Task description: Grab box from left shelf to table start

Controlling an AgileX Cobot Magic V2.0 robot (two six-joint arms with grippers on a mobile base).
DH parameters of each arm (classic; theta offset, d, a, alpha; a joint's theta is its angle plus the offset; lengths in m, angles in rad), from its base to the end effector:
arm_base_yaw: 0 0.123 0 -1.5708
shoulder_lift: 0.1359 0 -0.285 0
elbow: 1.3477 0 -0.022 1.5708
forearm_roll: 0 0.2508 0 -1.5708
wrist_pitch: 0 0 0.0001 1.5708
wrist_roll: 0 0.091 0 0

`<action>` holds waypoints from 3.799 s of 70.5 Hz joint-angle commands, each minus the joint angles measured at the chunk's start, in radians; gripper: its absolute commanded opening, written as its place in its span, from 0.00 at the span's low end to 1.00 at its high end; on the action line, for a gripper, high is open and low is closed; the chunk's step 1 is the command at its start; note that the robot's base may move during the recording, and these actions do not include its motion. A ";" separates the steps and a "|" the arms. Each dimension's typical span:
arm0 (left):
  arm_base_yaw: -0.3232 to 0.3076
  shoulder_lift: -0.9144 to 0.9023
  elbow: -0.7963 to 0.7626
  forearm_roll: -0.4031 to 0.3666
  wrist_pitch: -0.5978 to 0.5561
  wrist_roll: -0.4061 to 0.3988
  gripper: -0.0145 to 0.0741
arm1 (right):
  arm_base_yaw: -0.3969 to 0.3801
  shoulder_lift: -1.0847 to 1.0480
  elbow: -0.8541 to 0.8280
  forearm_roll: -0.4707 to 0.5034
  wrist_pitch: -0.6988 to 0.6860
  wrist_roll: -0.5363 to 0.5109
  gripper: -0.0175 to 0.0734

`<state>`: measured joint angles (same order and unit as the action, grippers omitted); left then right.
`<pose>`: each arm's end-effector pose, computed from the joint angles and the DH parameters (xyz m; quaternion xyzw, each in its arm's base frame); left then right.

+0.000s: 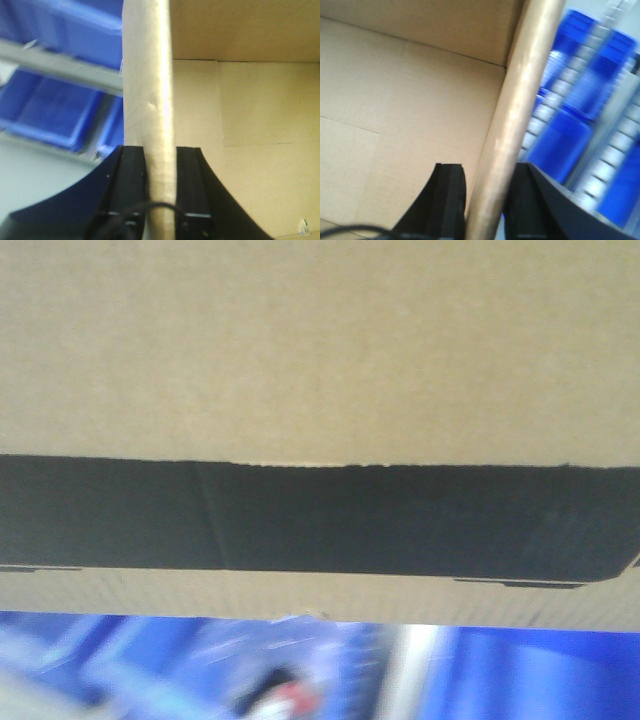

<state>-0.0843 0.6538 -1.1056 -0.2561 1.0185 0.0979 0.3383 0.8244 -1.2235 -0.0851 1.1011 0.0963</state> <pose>0.0807 -0.0265 0.4331 0.0763 0.8444 -0.1242 0.5156 0.1176 0.0340 0.4409 -0.1067 0.8807 0.0575 0.4579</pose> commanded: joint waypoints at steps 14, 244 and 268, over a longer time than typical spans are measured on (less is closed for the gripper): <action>-0.019 -0.004 -0.045 -0.266 -0.103 0.000 0.05 | 0.009 -0.002 -0.029 0.085 -0.174 -0.050 0.27; -0.019 -0.004 -0.045 -0.266 -0.103 0.000 0.05 | 0.009 -0.002 -0.029 0.085 -0.173 -0.050 0.27; -0.019 -0.004 -0.045 -0.266 -0.103 0.000 0.05 | 0.009 -0.002 -0.029 0.085 -0.173 -0.050 0.27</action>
<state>-0.0843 0.6538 -1.1056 -0.2561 1.0185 0.0979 0.3383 0.8244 -1.2235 -0.0851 1.1011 0.0963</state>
